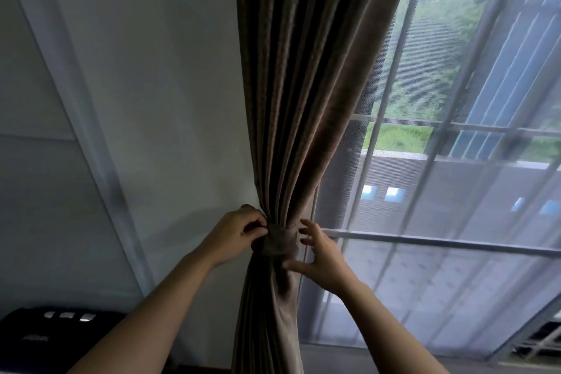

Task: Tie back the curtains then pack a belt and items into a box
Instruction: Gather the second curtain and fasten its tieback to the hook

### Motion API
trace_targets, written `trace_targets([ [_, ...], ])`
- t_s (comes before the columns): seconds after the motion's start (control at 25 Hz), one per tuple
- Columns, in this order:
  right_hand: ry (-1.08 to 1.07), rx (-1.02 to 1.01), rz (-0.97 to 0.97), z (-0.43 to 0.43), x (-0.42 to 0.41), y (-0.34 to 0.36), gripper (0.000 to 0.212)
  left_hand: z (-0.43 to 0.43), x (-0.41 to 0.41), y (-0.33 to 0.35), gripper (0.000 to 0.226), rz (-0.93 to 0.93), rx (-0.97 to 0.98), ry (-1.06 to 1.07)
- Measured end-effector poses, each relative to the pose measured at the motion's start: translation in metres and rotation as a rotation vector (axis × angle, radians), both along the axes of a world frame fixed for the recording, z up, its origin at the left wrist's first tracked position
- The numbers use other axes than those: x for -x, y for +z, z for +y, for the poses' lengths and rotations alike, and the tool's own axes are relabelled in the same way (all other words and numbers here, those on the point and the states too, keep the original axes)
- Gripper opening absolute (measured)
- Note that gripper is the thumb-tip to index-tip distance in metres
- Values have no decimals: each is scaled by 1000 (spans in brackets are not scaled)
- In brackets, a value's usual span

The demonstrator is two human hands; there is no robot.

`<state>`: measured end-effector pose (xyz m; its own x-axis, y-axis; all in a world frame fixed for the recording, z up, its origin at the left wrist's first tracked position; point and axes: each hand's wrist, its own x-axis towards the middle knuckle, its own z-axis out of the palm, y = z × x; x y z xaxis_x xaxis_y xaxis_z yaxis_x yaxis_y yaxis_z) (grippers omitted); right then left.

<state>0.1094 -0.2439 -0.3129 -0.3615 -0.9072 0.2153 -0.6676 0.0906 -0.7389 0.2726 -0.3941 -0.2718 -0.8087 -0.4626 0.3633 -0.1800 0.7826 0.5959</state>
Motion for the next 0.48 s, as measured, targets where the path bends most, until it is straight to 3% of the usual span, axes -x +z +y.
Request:
trace_targets([
  [0.12, -13, -79, -43, -6, -16, -17, 100, -1, 0, 0, 7, -56, 27, -39],
  [0.24, -144, -15, -282, -14, -38, -25, 93, 3, 7, 2, 14, -113, 41, -43],
  [0.36, -165, -9, -452, -22, -40, -34, 93, 3, 7, -1, 23, -78, -102, 36],
  [0.48, -142, -89, -494, -19, -31, -32, 87, 14, 1, -17, 21, 108, -303, 177],
])
